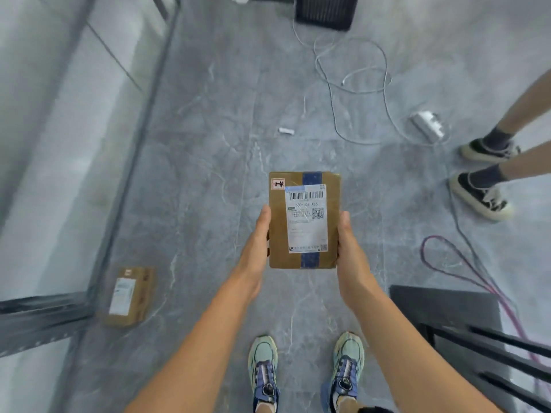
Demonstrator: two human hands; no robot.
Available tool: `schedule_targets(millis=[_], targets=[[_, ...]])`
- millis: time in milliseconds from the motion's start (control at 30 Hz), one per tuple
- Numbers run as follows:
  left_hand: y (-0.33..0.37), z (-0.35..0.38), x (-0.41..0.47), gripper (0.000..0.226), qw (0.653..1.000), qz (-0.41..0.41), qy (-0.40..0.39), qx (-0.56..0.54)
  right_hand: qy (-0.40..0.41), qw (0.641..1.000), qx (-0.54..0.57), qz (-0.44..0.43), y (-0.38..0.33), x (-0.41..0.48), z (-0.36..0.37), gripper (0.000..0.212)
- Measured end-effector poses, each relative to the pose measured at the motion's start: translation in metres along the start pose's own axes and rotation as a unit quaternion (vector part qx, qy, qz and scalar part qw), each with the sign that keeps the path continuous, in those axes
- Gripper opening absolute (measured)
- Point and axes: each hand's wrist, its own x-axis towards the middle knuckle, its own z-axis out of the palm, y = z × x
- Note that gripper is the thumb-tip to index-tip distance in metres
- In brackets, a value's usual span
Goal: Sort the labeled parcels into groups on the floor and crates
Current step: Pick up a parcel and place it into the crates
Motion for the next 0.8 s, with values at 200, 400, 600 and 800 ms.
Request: schedule_targets(millis=[200,400,600,800], targets=[[0.144,-0.032,-0.102,0.046,0.995,0.098,0.027,-0.005,-0.056,0.993,-0.013,-0.104,-0.145,-0.089,0.044,0.059],[0.265,-0.063,-0.207,0.041,0.980,0.190,0.052,-0.003,-0.093,0.974,-0.032,-0.206,-0.279,-0.181,0.092,0.054],[0.348,-0.096,-0.304,0.040,0.959,0.277,0.060,-0.006,-0.131,0.947,-0.021,-0.294,-0.361,-0.259,0.136,0.058],[0.385,-0.116,-0.372,0.041,0.935,0.340,0.097,0.014,-0.188,0.916,-0.033,-0.353,-0.406,-0.322,0.166,0.057]])
